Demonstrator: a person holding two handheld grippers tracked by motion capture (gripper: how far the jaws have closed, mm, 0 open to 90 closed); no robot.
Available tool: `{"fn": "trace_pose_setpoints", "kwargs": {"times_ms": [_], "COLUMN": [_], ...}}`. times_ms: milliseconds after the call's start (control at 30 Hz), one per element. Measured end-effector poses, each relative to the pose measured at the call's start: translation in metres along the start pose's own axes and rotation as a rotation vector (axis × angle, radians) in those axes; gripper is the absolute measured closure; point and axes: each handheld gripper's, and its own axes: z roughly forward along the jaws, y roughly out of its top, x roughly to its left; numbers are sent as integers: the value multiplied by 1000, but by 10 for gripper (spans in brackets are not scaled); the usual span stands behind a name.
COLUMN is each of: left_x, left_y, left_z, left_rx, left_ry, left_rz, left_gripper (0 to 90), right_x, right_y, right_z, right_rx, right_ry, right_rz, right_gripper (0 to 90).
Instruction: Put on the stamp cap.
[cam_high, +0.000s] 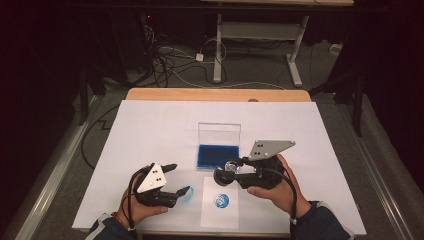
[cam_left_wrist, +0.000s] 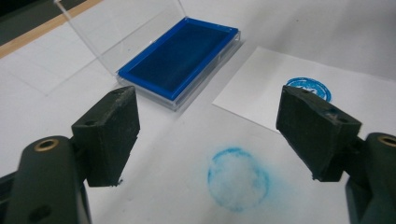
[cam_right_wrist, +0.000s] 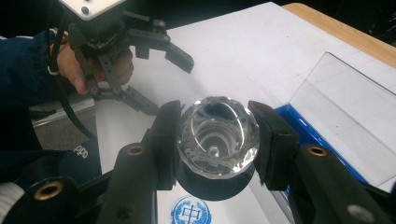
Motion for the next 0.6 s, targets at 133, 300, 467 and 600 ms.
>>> {"fn": "trace_pose_setpoints", "kwargs": {"times_ms": [133,300,467,600], "left_x": [5,8,10,12], "left_y": [-6,-15,-22,-29], "left_z": [-8,-14,-19,-23], "left_rx": [-10,7,20,32], "left_ry": [15,34,45,54], "left_rz": [-18,-21,-29,-40], "left_gripper": [201,195,194,187], "right_x": [-2,-4,-6,-7], "right_y": [0,-1,-3,-3], "right_z": [-2,-5,-7,-9], "right_rx": [-1,3,10,9], "right_ry": [-9,-18,-24,-35], "right_rz": [-3,4,2,6], "right_gripper": [578,578,578,578]}}
